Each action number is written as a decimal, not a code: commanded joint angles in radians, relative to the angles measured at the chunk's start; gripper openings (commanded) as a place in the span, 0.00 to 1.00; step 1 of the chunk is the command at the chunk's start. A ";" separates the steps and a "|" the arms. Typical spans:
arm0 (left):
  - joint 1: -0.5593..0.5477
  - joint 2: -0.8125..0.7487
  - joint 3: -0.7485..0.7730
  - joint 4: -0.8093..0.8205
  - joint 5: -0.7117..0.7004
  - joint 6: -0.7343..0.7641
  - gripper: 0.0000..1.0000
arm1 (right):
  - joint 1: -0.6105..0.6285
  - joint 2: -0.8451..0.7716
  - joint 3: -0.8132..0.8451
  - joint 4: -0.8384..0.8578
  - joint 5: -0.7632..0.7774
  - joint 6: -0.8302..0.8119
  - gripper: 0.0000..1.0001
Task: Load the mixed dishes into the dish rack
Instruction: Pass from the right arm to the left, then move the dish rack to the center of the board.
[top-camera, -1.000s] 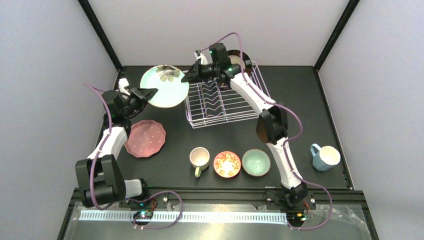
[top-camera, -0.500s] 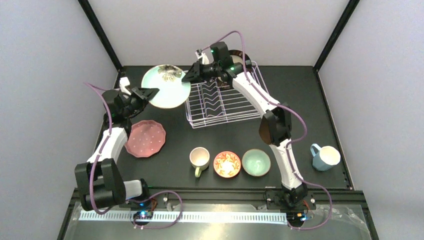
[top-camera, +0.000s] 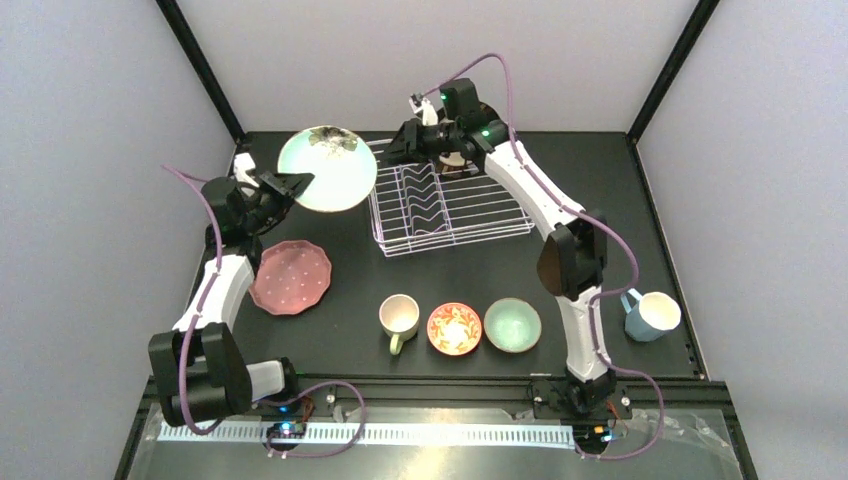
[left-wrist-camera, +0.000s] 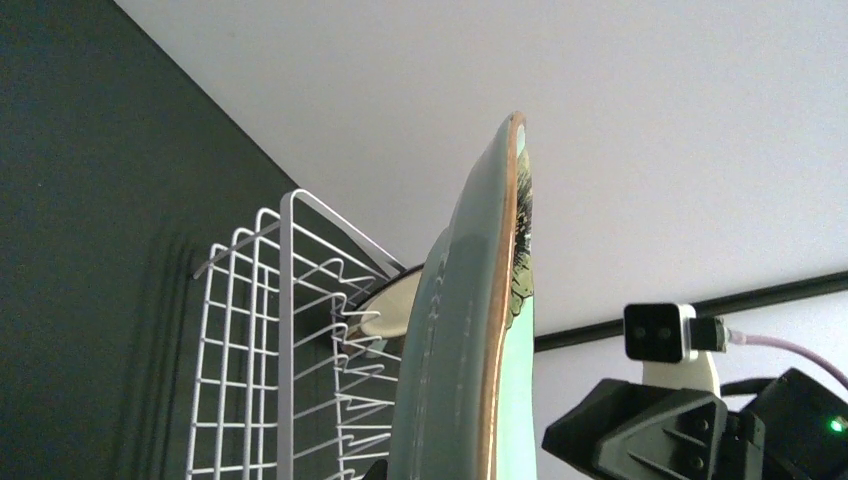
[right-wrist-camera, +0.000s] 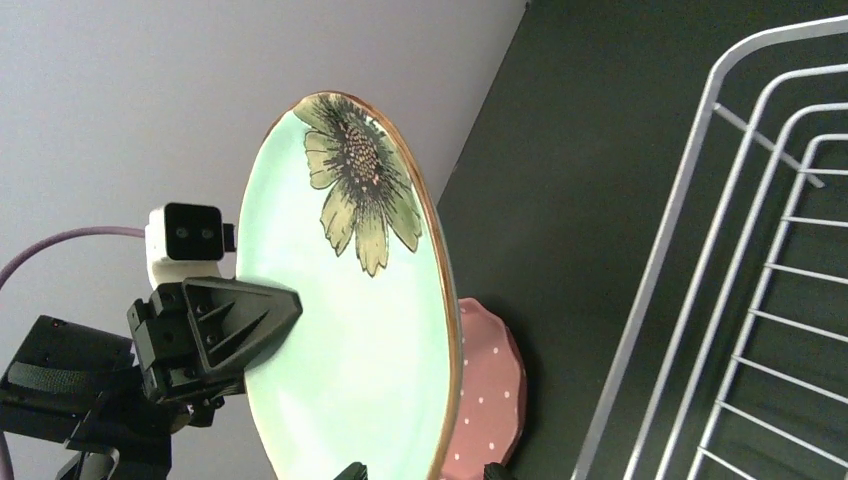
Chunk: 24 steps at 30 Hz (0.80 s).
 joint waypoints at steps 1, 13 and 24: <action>0.003 -0.059 0.053 0.096 -0.034 -0.050 0.01 | -0.027 -0.068 -0.033 -0.042 0.037 -0.049 0.67; -0.045 0.003 0.223 -0.025 -0.025 0.084 0.01 | -0.210 -0.165 -0.135 -0.196 0.333 -0.257 0.68; -0.275 0.254 0.592 -0.316 -0.059 0.382 0.01 | -0.290 -0.081 -0.035 -0.363 0.745 -0.497 0.72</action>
